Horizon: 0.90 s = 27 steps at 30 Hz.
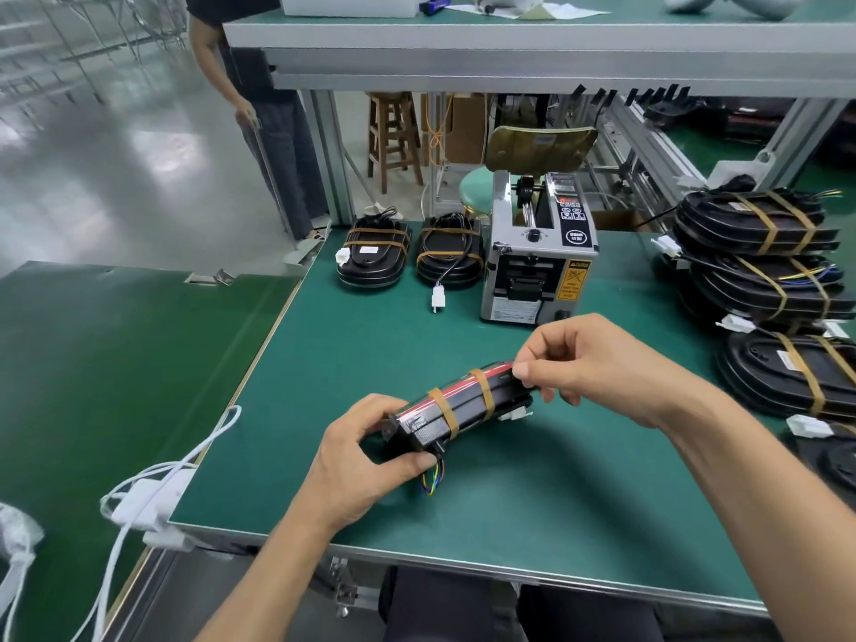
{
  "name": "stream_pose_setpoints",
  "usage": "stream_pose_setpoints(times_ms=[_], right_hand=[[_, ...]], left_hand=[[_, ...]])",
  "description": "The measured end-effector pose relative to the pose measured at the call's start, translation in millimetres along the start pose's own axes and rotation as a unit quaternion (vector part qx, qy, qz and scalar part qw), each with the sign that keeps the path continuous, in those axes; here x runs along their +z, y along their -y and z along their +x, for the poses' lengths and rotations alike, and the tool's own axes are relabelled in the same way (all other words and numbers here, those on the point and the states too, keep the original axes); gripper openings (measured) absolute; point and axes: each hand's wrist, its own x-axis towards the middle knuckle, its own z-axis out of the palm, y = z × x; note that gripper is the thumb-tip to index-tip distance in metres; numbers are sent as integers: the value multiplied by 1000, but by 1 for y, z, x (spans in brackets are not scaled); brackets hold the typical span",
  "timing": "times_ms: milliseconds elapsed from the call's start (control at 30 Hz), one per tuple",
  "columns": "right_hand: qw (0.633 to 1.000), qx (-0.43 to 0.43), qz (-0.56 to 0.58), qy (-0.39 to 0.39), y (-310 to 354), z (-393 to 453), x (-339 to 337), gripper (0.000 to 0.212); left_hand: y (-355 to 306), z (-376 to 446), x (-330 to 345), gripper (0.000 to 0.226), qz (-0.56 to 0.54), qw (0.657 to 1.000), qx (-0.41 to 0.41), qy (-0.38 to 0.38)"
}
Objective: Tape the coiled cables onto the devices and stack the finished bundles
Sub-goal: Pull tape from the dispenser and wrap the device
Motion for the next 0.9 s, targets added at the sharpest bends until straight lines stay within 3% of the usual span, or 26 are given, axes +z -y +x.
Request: stream_pose_setpoints(times_ms=[267,400,467,900], right_hand=[[999,34,-10,-15,0,4,-7,25],[999,20,23,-11,-2,1,-2,8],[999,13,27,-16,-2,-1,-1,16],[981,18,-170,-89,20,-7,18,15]], left_hand=[[-1,0,0,55,-3,1000,1,2],[-1,0,0,55,-5,1000,-1,1],[-1,0,0,56,-5,1000,-1,1],[0,0,0,48,1,1000,-2,5]])
